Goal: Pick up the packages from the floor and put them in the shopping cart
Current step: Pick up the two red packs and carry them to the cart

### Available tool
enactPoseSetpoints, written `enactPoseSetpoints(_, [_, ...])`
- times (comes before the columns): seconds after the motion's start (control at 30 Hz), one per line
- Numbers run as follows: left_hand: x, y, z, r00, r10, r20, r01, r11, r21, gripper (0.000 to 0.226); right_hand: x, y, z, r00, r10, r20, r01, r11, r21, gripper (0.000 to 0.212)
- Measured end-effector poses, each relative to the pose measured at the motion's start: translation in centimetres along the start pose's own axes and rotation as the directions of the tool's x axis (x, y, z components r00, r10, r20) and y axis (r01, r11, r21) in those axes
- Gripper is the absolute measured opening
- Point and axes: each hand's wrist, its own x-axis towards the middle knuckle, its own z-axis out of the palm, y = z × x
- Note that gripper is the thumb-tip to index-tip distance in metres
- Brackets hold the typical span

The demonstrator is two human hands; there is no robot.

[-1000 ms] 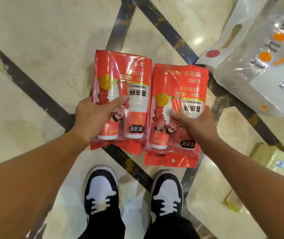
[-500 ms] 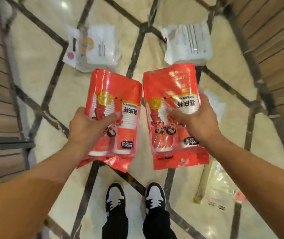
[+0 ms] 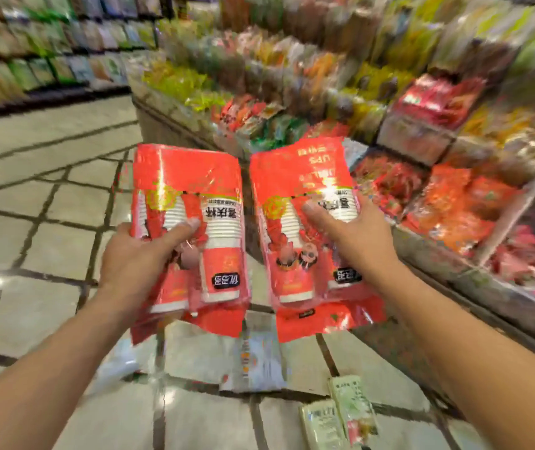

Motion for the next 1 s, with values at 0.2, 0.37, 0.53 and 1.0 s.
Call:
enactPoseSetpoints(0.2, [-6.9,15.5,7.9,0.922,0.237,0.306,-0.214,0.971,-0.108,0.048,-6.5,-8.2,-18.7,0.940,-0.013,-0.340,0.031,0.998,0.047,0.035])
enactPoseSetpoints(0.37, [-16.3,24.7,16.5,0.765,0.376,0.524,-0.341,0.925,-0.165,0.068,-14.1,-9.1,-32.0,0.813,0.110,-0.571,-0.011,0.985,0.174,0.057])
enactPoseSetpoints(0.53, [-29.4,28.7,24.6,0.587,0.470,0.659,-0.403,0.876,-0.266,0.055,-24.2,-6.6,-45.1,0.666,0.158,-0.729,-0.010,0.979,0.203,0.074])
enactPoseSetpoints(1.0, [-71.2,25.5,43.2,0.283,0.362,0.888,-0.153,0.931,-0.330,0.091,-60.4,3.5,-74.3,0.198,0.294,-0.935,-0.104,0.955,0.278,0.045])
